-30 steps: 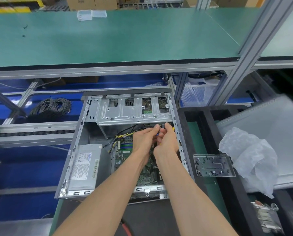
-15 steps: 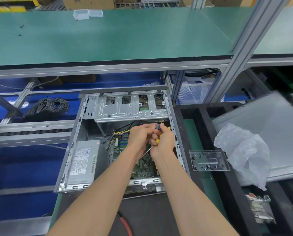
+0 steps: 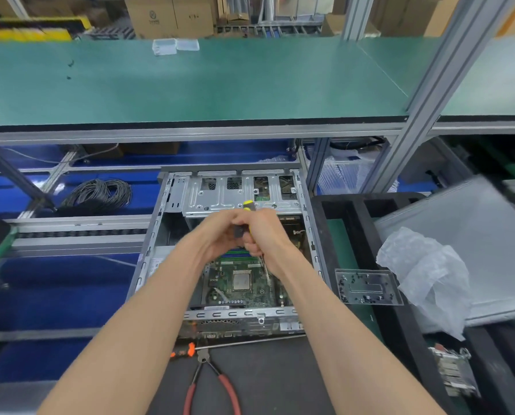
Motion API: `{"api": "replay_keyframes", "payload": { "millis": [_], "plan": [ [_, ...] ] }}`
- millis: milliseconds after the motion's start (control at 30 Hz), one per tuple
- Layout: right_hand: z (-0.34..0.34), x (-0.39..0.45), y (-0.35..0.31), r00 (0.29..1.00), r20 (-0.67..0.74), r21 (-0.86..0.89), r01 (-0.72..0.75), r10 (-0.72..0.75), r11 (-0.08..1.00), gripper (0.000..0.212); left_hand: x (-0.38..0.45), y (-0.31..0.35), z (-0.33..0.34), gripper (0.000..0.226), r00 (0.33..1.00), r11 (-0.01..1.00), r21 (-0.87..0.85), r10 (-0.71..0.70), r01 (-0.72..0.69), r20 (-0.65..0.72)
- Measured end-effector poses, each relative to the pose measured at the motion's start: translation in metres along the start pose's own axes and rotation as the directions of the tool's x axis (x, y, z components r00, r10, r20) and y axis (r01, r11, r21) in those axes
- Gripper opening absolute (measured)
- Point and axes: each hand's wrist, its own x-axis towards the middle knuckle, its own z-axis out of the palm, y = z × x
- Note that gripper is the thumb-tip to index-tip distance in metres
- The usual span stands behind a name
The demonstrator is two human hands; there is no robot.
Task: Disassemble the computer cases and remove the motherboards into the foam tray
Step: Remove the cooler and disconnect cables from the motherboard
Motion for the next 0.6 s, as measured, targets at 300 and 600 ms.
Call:
{"api": "replay_keyframes", "payload": {
  "millis": [300,600],
  "plan": [
    [0.013,-0.014,0.014,0.954,0.27,-0.411,0.236,-0.13,0.88,0.007,-0.013,0.019,-0.028,0.018,0.979,0.971,0.154,-0.165,0.182,-0.121],
    [-0.019,-0.015,0.04,0.95,-0.263,-0.015,0.169,-0.167,0.986,0.026,-0.033,0.038,-0.046,0.023,0.988,0.971,0.202,-0.113,0.132,-0.103]
  ]
}}
